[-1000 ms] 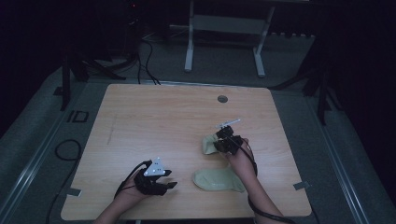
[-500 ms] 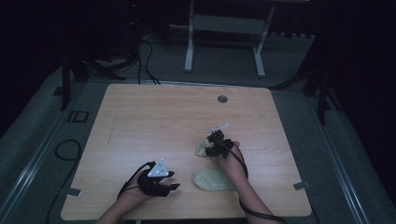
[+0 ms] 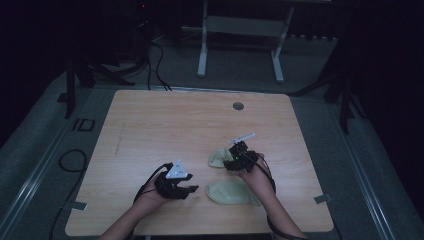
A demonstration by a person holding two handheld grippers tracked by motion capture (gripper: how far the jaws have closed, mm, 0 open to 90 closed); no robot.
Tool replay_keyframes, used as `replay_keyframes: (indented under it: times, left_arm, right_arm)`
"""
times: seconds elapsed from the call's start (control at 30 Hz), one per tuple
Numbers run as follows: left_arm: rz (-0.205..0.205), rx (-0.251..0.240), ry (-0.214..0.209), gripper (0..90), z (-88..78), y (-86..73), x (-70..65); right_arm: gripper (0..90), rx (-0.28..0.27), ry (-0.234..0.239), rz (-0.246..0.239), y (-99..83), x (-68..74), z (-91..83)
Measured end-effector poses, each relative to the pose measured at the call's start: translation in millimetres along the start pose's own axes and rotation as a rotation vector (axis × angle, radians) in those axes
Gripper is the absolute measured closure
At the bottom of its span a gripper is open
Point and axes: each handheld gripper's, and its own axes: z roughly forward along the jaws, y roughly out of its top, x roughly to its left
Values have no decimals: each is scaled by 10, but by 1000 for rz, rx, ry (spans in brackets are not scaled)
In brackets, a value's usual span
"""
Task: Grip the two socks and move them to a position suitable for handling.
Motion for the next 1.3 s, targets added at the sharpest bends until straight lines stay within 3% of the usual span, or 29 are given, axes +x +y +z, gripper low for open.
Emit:
replay_keyframes:
  times: [0.2, 0.3, 0.4, 0.63, 0.73, 0.87, 0.97, 1.17, 1.3]
  left_arm:
    - [41, -14, 46, 781, 219, 324, 90]
    - [72, -1, 61, 817, 389, 480, 114]
    - [78, 24, 72, 834, 577, 582, 169]
    - [77, 86, 109, 876, 907, 591, 288]
    - [72, 70, 122, 876, 927, 588, 315]
    - [101, 53, 155, 887, 935, 559, 315]
    - [94, 44, 140, 889, 930, 545, 339]
    - [81, 37, 111, 892, 925, 540, 381]
    - [83, 41, 101, 892, 926, 548, 393]
  right_arm:
    - [662, 13, 7, -36, -76, 26, 30]
    - [664, 30, 8, -56, -91, 58, 93]
    - [664, 46, 0, -69, -103, 71, 149]
    - [713, 53, -18, -81, -119, 75, 202]
    - [743, 47, -34, -88, -122, 89, 207]
    - [819, 37, -41, -80, -123, 91, 211]
    - [843, 33, -29, -57, -96, 56, 175]
    - [846, -24, 10, -23, -4, -69, -96]
    - [845, -63, 6, 11, 48, -224, -274]
